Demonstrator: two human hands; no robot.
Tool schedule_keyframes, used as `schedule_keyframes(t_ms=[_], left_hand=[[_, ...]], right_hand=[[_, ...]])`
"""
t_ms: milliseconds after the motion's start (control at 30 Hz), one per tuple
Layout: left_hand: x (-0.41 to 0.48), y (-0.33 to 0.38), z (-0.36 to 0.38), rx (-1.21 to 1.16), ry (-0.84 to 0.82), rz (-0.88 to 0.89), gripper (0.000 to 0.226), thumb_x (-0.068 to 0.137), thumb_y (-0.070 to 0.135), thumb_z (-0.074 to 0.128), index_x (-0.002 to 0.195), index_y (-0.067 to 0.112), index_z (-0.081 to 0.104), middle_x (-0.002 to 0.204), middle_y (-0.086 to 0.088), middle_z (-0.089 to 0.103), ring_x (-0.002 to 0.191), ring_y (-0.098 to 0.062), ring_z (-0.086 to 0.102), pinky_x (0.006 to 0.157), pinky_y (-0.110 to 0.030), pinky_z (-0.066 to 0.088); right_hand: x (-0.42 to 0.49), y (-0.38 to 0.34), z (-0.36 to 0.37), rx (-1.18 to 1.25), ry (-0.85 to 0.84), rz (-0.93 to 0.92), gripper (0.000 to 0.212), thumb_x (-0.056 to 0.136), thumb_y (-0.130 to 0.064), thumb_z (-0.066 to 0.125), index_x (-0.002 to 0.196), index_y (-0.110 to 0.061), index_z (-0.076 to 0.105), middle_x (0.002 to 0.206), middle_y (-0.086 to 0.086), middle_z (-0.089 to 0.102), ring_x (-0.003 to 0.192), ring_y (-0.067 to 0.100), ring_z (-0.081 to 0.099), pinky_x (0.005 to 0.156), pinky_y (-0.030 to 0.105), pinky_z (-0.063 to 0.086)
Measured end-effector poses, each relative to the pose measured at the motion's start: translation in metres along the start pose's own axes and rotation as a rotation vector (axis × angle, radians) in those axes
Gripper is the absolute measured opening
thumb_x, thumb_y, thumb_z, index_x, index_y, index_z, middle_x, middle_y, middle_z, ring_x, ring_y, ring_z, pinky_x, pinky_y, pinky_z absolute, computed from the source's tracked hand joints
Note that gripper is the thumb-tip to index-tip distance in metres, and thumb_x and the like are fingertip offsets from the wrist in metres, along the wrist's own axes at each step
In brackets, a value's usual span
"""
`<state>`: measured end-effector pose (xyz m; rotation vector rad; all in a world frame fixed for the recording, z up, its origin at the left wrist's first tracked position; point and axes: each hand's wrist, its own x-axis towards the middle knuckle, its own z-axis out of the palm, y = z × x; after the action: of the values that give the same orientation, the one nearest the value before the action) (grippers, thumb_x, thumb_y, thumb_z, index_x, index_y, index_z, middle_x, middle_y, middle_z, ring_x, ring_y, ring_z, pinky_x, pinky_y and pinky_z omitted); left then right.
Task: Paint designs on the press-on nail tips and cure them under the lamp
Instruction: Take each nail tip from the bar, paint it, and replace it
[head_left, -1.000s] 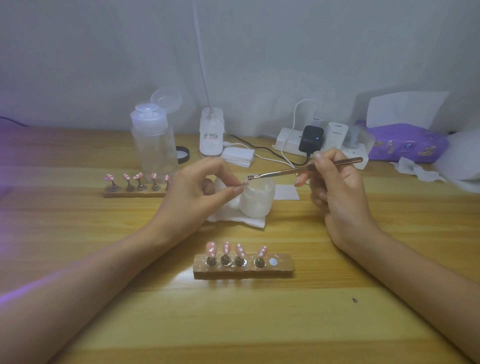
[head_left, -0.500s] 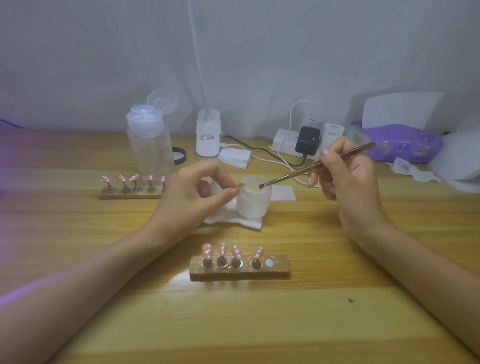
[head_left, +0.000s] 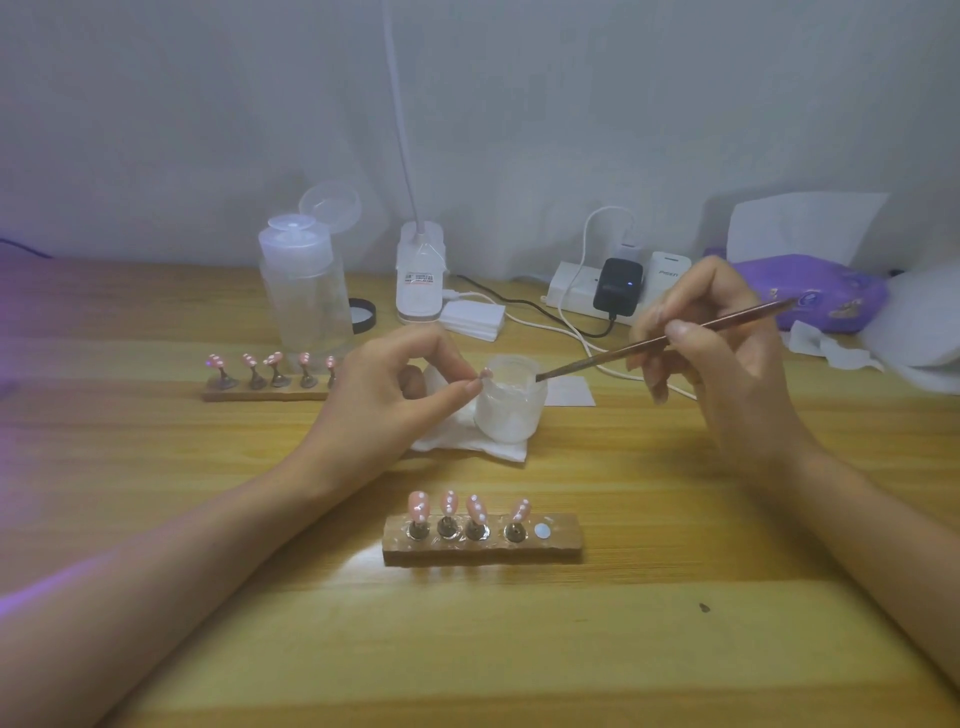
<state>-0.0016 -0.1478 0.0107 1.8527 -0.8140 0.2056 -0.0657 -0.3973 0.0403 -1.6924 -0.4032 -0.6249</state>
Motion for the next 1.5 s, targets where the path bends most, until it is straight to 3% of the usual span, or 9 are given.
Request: schedule_keyframes(t_ms=[300,433,533,733,933,1167,1333,1433,1500], left_hand=[[0.0,0.0,0.001,-0.026,-0.009,0.004,0.016,0.087,0.004,0.073,0.076,0.009,0.062,0.052,0.03,0.053,0.04,-0.002,0.033,0.046,-0.007,0.025],[0.0,0.001,0.0,-0.123,-0.005,-0.025,0.016,0.088,0.01,0.073,0.077,0.015,0.063,0.055,0.027,0.057,0.04,0.0,0.035,0.045,-0.005,0.027],[0.001,0.001,-0.004,-0.262,0.003,-0.066,0.016,0.088,0.012,0.073,0.078,0.021,0.065,0.066,0.021,0.063,0.047,-0.001,0.039,0.047,-0.008,0.032],[0.002,0.002,-0.01,-0.539,-0.019,-0.089,0.023,0.08,0.015,0.079,0.075,0.031,0.062,0.084,0.009,0.068,0.072,-0.007,0.064,0.059,-0.011,0.047],[0.0,0.0,-0.01,-0.772,-0.127,-0.143,0.021,0.075,0.02,0.079,0.08,0.027,0.06,0.085,0.009,0.067,0.077,-0.004,0.064,0.057,-0.011,0.046],[0.0,-0.001,-0.011,-0.918,-0.136,-0.204,0.023,0.081,0.015,0.076,0.079,0.027,0.057,0.086,0.011,0.063,0.081,-0.002,0.059,0.059,-0.013,0.047],[0.0,0.0,-0.012,-0.992,-0.137,-0.191,0.02,0.081,0.008,0.07,0.082,0.022,0.055,0.089,0.006,0.062,0.084,-0.004,0.061,0.066,-0.016,0.051],[0.0,0.001,-0.013,-1.026,-0.165,-0.175,0.019,0.086,0.002,0.062,0.086,0.019,0.052,0.088,0.007,0.061,0.085,-0.004,0.062,0.069,-0.016,0.051],[0.0,0.0,-0.014,-1.031,-0.193,-0.172,0.019,0.087,0.002,0.061,0.087,0.019,0.052,0.088,0.008,0.062,0.087,-0.004,0.062,0.072,-0.016,0.051]], right_hand=[[0.002,0.005,-0.006,0.027,0.071,0.006,0.023,0.082,0.004,0.04,0.079,-0.016,0.053,0.069,0.004,0.061,0.055,0.022,0.055,0.042,0.023,0.039],[0.006,0.0,-0.003,0.052,0.176,0.001,0.016,0.101,-0.017,0.045,0.098,-0.022,0.06,0.083,0.006,0.069,0.056,0.017,0.055,0.047,0.023,0.042],[0.003,-0.009,0.013,-0.005,0.059,0.013,0.028,0.103,-0.034,0.041,0.118,-0.021,0.062,0.099,0.009,0.076,0.066,0.02,0.068,0.055,0.026,0.053],[-0.001,-0.02,0.054,-0.216,-0.214,0.019,0.013,0.093,-0.002,0.065,0.1,-0.012,0.06,0.095,-0.001,0.073,0.097,0.02,0.07,0.063,0.027,0.058],[0.002,-0.025,0.076,-0.12,-0.191,0.031,0.027,0.087,-0.004,0.072,0.087,-0.009,0.046,0.088,0.004,0.07,0.087,0.017,0.067,0.06,0.024,0.053],[0.008,-0.025,0.085,-0.252,-0.17,0.012,0.013,0.086,-0.021,0.076,0.094,-0.014,0.071,0.065,0.006,0.046,0.061,0.012,0.042,0.057,0.021,0.037],[0.008,-0.027,0.089,-0.192,-0.222,0.059,0.007,0.087,-0.015,0.074,0.091,-0.01,0.071,0.064,-0.004,0.053,0.061,0.015,0.04,0.054,0.016,0.035],[0.008,-0.029,0.09,-0.149,-0.238,0.125,0.004,0.088,-0.016,0.073,0.089,-0.014,0.069,0.075,0.02,0.056,0.067,0.022,0.042,0.053,0.016,0.034],[0.008,-0.03,0.09,-0.126,-0.247,0.145,0.004,0.087,-0.02,0.072,0.087,-0.018,0.068,0.077,0.018,0.06,0.069,0.021,0.044,0.054,0.015,0.035]])
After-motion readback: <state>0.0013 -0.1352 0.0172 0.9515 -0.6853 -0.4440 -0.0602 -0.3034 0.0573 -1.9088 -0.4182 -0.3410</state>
